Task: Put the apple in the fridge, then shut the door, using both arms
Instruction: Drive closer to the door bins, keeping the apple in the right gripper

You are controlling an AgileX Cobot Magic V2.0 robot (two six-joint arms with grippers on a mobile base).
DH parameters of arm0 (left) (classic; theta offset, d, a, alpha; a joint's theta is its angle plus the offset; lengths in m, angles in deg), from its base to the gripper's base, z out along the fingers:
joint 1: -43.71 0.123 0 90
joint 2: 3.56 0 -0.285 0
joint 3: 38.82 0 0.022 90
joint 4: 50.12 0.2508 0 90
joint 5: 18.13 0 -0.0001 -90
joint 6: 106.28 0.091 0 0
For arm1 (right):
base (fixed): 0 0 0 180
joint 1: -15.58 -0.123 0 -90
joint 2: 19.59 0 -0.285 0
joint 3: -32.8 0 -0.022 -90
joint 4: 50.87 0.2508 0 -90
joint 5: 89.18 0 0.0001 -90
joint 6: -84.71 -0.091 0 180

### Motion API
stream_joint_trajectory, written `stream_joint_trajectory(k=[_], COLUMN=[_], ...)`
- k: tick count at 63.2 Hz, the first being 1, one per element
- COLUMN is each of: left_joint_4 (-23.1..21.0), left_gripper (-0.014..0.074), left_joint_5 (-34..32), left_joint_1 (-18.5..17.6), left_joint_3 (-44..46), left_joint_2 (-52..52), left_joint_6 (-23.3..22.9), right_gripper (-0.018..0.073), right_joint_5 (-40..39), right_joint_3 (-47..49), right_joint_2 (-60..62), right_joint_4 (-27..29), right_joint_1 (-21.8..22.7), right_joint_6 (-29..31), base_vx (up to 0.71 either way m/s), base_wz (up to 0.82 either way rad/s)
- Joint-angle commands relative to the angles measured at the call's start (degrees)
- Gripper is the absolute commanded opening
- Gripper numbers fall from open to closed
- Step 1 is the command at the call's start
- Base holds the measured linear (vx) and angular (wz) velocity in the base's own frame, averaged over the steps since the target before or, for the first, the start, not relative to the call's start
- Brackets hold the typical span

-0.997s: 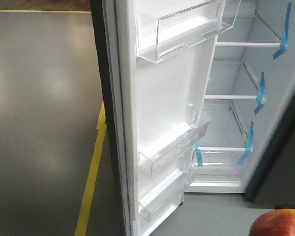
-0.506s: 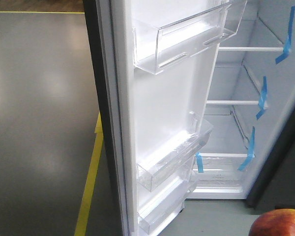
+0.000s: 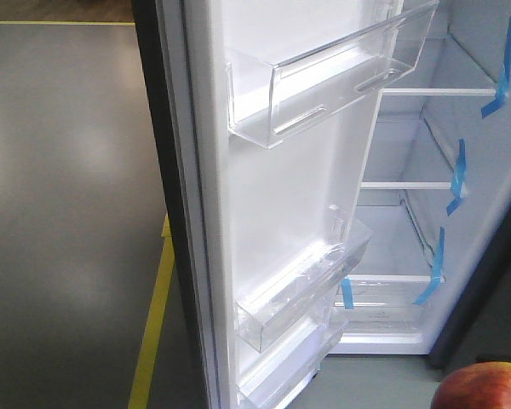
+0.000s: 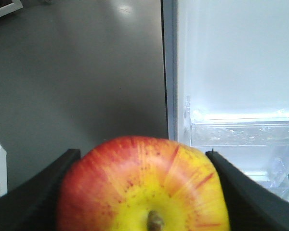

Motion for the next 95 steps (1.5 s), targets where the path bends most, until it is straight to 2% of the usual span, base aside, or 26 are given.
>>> stream_joint_trajectory(k=[1, 95], left_joint_4=[0.00, 0.00], left_gripper=[-0.0006, -0.0006], left_joint_5=[-4.36, -4.36], left_joint_1=[0.07, 0.07], left_joint_3=[-1.19, -1.19], left_joint_2=[0.93, 0.93], left_joint_6=[-0.54, -0.54], right_gripper=[0.0370, 0.0370], right_joint_5=[-3.27, -3.27], right_joint_3=[1.50, 1.50], right_joint_2=[-0.40, -0.40], right_joint_4=[1.99, 1.99], right_joint_1=[-0.07, -0.07], right_joint_6=[0.23, 0.23], base_vx=[0.07, 0.03], base_wz=[0.00, -0.02])
